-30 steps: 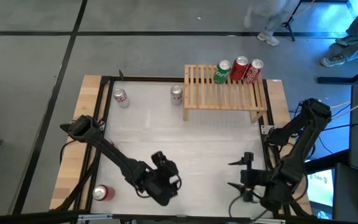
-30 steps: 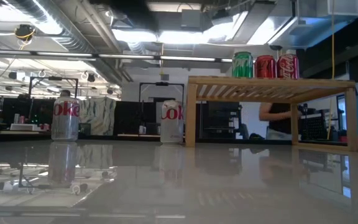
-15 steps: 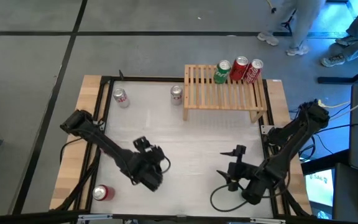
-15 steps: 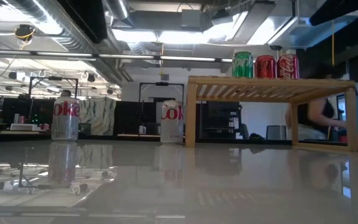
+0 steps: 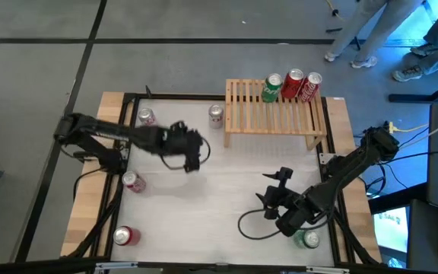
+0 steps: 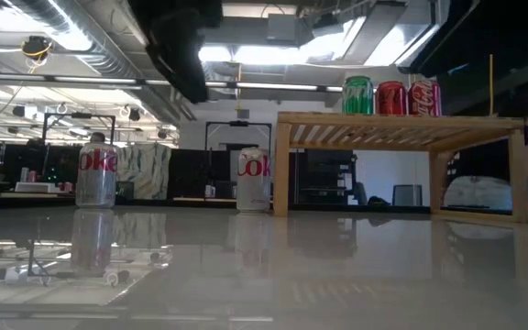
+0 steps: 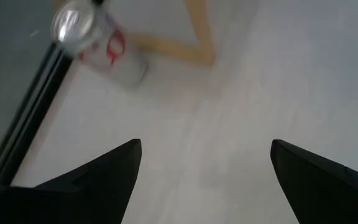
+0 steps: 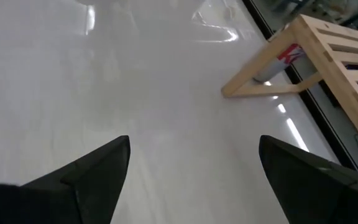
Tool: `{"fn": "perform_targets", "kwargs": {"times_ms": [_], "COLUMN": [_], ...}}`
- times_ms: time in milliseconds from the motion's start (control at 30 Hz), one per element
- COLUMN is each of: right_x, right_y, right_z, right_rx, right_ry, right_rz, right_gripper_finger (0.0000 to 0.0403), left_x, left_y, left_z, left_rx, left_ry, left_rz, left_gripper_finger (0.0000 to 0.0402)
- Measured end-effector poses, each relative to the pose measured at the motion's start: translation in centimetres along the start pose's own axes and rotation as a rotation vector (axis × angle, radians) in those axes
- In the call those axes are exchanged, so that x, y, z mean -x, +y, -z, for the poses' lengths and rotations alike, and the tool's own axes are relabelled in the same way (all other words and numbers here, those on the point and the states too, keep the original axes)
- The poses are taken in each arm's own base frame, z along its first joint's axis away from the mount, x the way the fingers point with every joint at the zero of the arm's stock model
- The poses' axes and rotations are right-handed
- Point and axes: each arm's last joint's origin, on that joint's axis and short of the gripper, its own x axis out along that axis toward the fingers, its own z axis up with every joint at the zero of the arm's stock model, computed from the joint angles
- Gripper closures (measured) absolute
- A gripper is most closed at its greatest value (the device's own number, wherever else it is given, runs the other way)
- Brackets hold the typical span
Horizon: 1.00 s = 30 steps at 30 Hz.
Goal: Place canned beverage on shelf
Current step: Put the right silver soda can on the shelf
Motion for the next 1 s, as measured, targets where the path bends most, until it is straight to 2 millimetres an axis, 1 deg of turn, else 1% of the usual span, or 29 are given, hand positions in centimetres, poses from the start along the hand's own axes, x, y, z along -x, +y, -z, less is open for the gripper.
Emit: {"fn": "perform_targets", "kwargs": {"times_ms": [67, 167, 267, 367, 500, 567, 633, 833, 933, 1000], "right_x": [-0.1, -0.6, -0.8, -1.2, -1.9, -2.5, -2.9, -4.0, -4.3, -4.3], "right_y": [0.0, -0.1, -0.3, -0.6, -1.2, -1.6, -2.0, -3.0, -3.2, -3.1], "right_z": [0.0, 0.2, 0.4, 0.4, -0.1, -0.3, -0.5, -0.9, -0.9, -0.9], "right_rx": [-0.007, -0.01, -0.004, -0.001, -0.004, -0.011, -0.019, -0.029, -0.038, -0.041], "right_ry": [-0.002, -0.001, 0.0, 0.002, -0.008, 0.008, 0.018, 0.047, 0.06, 0.061], "right_rz": [0.0, 0.013, 0.026, 0.057, 0.099, 0.112, 0.13, 0.161, 0.156, 0.154], "right_gripper_finger": [0.0052, 0.0052, 0.0052, 0.0052, 0.0052, 0.0052, 0.0052, 0.0052, 0.0052, 0.0052], "left_x": [-1.2, -2.9, -4.1, -4.7, -5.1, -5.2, -5.9, -8.6, -10.4, -11.4], "left_y": [2.2, 5.2, 7.2, 8.3, 9.0, 9.6, 10.3, 13.5, 14.7, 15.2], "left_z": [-0.5, -1.1, -1.7, -1.8, -1.7, -1.8, -2.0, -2.0, -1.8, -1.7], "left_rx": [-0.02, -0.038, -0.018, 0.006, -0.066, -0.069, -0.067, -0.041, -0.018, -0.017], "left_ry": [-0.066, -0.156, -0.232, -0.27, -0.283, -0.293, -0.313, -0.346, -0.354, -0.364], "left_rz": [0.051, 0.067, 0.042, 0.017, -0.012, -0.011, 0.01, 0.134, 0.161, 0.164], "left_gripper_finger": [0.0054, 0.0054, 0.0054, 0.0054, 0.0054, 0.0054, 0.0054, 0.0054, 0.0054, 0.0054]}}
